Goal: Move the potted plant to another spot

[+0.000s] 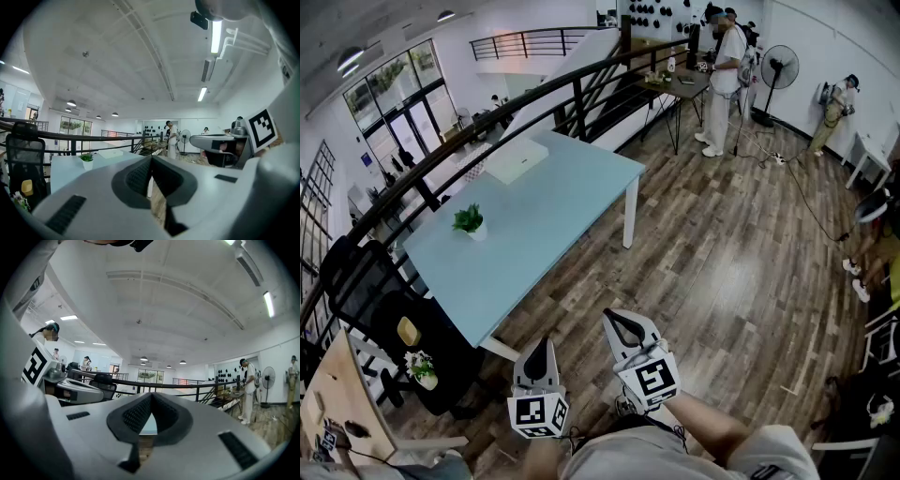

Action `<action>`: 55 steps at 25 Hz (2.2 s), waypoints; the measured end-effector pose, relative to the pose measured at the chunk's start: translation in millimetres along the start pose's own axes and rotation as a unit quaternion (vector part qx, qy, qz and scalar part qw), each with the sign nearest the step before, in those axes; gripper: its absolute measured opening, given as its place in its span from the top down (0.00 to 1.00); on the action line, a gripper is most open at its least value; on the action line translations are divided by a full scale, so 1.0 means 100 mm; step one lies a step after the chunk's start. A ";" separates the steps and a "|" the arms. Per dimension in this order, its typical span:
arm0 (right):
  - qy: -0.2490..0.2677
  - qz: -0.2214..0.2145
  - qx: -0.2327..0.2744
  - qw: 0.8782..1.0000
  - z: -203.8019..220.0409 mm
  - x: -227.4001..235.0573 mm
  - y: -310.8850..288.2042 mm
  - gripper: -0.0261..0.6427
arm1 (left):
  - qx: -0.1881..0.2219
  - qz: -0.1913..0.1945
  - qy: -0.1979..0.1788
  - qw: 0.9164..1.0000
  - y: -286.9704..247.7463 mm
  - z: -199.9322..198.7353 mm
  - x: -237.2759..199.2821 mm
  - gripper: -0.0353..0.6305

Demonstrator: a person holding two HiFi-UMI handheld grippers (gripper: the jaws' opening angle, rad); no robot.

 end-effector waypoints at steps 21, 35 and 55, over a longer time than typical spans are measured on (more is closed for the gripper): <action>-0.016 -0.093 -0.039 0.995 0.63 0.69 -0.35 0.87 | -0.056 -0.057 -0.007 0.997 -0.66 0.24 0.21 0.93; -0.025 -0.074 -0.103 0.992 0.96 1.08 -1.04 0.73 | -0.069 -0.004 0.005 0.998 -1.66 0.35 -0.08 0.93; -0.029 -0.088 -0.116 0.989 0.83 1.15 -2.82 0.60 | -0.051 -0.027 0.067 0.996 -2.61 0.21 -1.67 0.93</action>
Point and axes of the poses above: the fingertips, and each gripper's own axes: y backward along the fingers, x to its right, z out of its underside, the point moved 6 cm from there along y, backward along the fingers, and after that the axes turned 11 degrees about -z, right-handed, at the moved point
